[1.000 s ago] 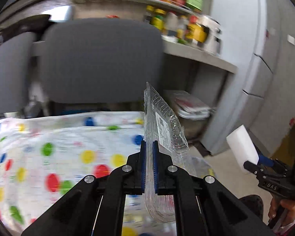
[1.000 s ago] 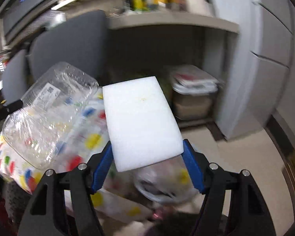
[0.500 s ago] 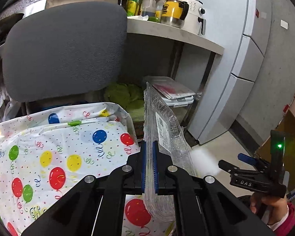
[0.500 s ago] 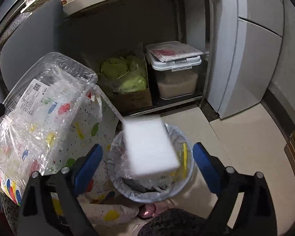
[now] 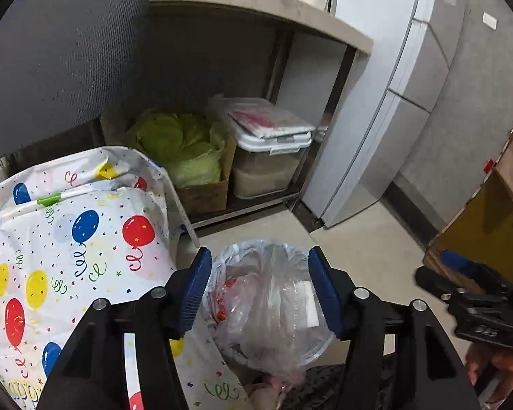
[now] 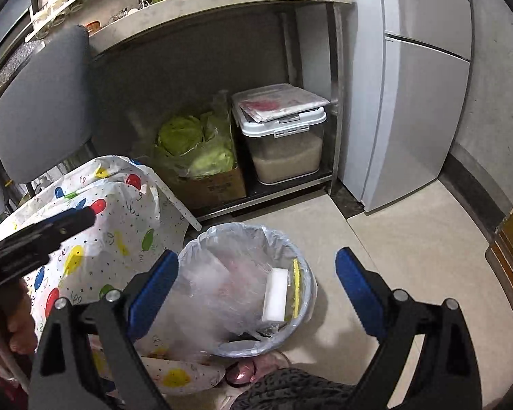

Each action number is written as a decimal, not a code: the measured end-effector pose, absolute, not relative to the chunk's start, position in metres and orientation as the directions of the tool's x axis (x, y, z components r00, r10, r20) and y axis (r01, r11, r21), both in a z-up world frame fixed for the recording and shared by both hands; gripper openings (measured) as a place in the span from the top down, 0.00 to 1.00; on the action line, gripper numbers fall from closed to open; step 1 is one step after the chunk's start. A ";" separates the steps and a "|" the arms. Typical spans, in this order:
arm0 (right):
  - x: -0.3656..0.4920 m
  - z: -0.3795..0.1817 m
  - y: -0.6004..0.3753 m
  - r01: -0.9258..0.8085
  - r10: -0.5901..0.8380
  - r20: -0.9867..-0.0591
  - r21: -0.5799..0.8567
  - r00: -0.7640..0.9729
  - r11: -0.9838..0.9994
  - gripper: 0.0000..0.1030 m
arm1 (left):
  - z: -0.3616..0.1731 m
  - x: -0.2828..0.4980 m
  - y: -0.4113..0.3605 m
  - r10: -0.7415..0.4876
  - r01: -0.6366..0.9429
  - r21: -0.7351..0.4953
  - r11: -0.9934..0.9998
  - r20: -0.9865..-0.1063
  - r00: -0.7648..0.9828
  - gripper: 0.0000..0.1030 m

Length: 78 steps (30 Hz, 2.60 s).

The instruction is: Collect trash

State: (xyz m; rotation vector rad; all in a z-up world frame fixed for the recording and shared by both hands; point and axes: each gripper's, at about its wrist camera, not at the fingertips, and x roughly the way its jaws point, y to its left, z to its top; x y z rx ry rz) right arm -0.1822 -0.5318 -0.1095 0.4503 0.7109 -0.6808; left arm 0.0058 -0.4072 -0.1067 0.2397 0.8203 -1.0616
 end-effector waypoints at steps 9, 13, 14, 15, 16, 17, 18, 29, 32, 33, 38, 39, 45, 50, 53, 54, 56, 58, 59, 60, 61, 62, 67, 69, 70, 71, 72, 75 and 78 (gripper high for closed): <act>-0.176 -0.104 -0.504 0.664 -0.365 -0.727 0.165 0.582 0.729 0.11 | -0.100 0.009 -0.365 -0.564 0.803 -0.037 0.595 -0.731 0.384 0.42; -0.178 -0.092 -0.484 0.655 -0.359 -0.725 0.167 0.588 0.737 0.11 | -0.091 0.004 -0.340 -0.511 0.767 0.007 0.641 -0.743 0.433 0.32; -0.179 -0.088 -0.479 0.654 -0.358 -0.725 0.165 0.588 0.738 0.11 | -0.087 0.002 -0.332 -0.512 0.762 0.001 0.647 -0.740 0.436 0.30; -0.181 -0.084 -0.472 0.651 -0.359 -0.724 0.163 0.589 0.741 0.08 | -0.082 -0.001 -0.324 -0.515 0.758 -0.007 0.652 -0.738 0.436 0.30; -0.182 -0.079 -0.464 0.649 -0.362 -0.721 0.158 0.591 0.744 0.06 | -0.079 -0.003 -0.318 -0.514 0.755 -0.008 0.656 -0.737 0.438 0.29; -0.185 -0.073 -0.457 0.645 -0.363 -0.719 0.153 0.593 0.749 0.06 | -0.074 -0.007 -0.311 -0.512 0.751 -0.005 0.660 -0.735 0.445 0.26; -0.187 -0.068 -0.450 0.638 -0.362 -0.715 0.150 0.597 0.755 0.06 | -0.069 -0.011 -0.304 -0.505 0.747 0.003 0.665 -0.734 0.453 0.22; -0.204 -0.022 -0.383 0.547 -0.322 -0.710 0.107 0.626 0.830 0.06 | -0.022 -0.040 -0.229 -0.492 0.695 -0.033 0.719 -0.730 0.474 0.10; -0.205 -0.012 -0.369 0.524 -0.319 -0.721 0.072 0.615 0.849 0.06 | -0.016 -0.040 -0.214 -0.457 0.668 -0.026 0.744 -0.749 0.480 0.09; -0.206 -0.009 -0.364 0.519 -0.321 -0.722 0.061 0.612 0.853 0.06 | -0.013 -0.042 -0.209 -0.447 0.663 -0.015 0.749 -0.750 0.488 0.09; -0.218 0.007 -0.341 0.493 -0.335 -0.700 0.027 0.630 0.870 0.06 | 0.004 -0.057 -0.180 -0.440 0.654 0.032 0.756 -0.714 0.545 0.08; -0.220 0.009 -0.337 0.481 -0.331 -0.698 0.022 0.635 0.876 0.06 | 0.007 -0.060 -0.176 -0.437 0.649 0.038 0.760 -0.710 0.552 0.08; -0.228 0.012 -0.327 0.473 -0.329 -0.689 0.022 0.646 0.881 0.06 | 0.017 -0.065 -0.153 -0.394 0.598 0.059 0.799 -0.700 0.596 0.08; -0.229 0.012 -0.333 0.505 -0.346 -0.678 0.043 0.649 0.862 0.06 | 0.014 -0.058 -0.149 -0.370 0.580 0.062 0.812 -0.714 0.594 0.08; -0.230 0.010 -0.335 0.508 -0.350 -0.680 0.038 0.644 0.860 0.06 | 0.010 -0.058 -0.151 -0.364 0.586 0.067 0.807 -0.726 0.584 0.08; -0.230 0.009 -0.335 0.510 -0.351 -0.681 0.038 0.642 0.859 0.06 | 0.009 -0.059 -0.151 -0.364 0.588 0.068 0.806 -0.727 0.582 0.08; -0.230 0.009 -0.335 0.511 -0.351 -0.682 0.038 0.641 0.859 0.06 | 0.008 -0.060 -0.152 -0.364 0.592 0.070 0.803 -0.728 0.580 0.08; -0.230 0.008 -0.335 0.514 -0.354 -0.682 0.038 0.640 0.857 0.06 | 0.008 -0.060 -0.153 -0.366 0.595 0.070 0.801 -0.728 0.579 0.08; -0.231 0.008 -0.335 0.516 -0.357 -0.681 0.036 0.639 0.856 0.06 | 0.008 -0.060 -0.153 -0.367 0.596 0.070 0.800 -0.729 0.578 0.08; -0.231 0.008 -0.335 0.518 -0.360 -0.680 0.035 0.639 0.855 0.06 | 0.008 -0.060 -0.154 -0.366 0.596 0.071 0.800 -0.730 0.577 0.08; -0.232 0.009 -0.335 0.521 -0.364 -0.678 0.033 0.638 0.853 0.06 | 0.008 -0.060 -0.155 -0.366 0.597 0.071 0.799 -0.731 0.576 0.08; -0.233 0.009 -0.335 0.524 -0.367 -0.677 0.032 0.638 0.851 0.06 | 0.008 -0.060 -0.155 -0.367 0.599 0.071 0.798 -0.731 0.575 0.08; -0.234 0.009 -0.337 0.535 -0.373 -0.676 0.037 0.636 0.844 0.06 | 0.008 -0.061 -0.156 -0.370 0.601 0.069 0.796 -0.730 0.574 0.08; -0.234 0.010 -0.336 0.535 -0.370 -0.676 0.041 0.637 0.844 0.06 | 0.009 -0.060 -0.156 -0.372 0.604 0.067 0.794 -0.731 0.571 0.08; -0.234 0.010 -0.336 0.535 -0.372 -0.676 0.040 0.636 0.844 0.06 | 0.009 -0.061 -0.156 -0.371 0.602 0.069 0.795 -0.731 0.573 0.08; -0.233 0.010 -0.335 0.535 -0.373 -0.675 0.038 0.636 0.844 0.06 | 0.009 -0.061 -0.156 -0.371 0.602 0.068 0.795 -0.731 0.573 0.08; -0.234 0.010 -0.336 0.535 -0.372 -0.676 0.039 0.637 0.844 0.06 | 0.009 -0.060 -0.156 -0.373 0.604 0.066 0.795 -0.731 0.571 0.08; -0.234 0.010 -0.336 0.536 -0.373 -0.676 0.039 0.636 0.844 0.06 | 0.009 -0.061 -0.156 -0.371 0.602 0.069 0.795 -0.730 0.574 0.08; -0.235 0.010 -0.336 0.537 -0.374 -0.676 0.039 0.635 0.843 0.06 | 0.009 -0.060 -0.156 -0.372 0.603 0.068 0.795 -0.731 0.572 0.08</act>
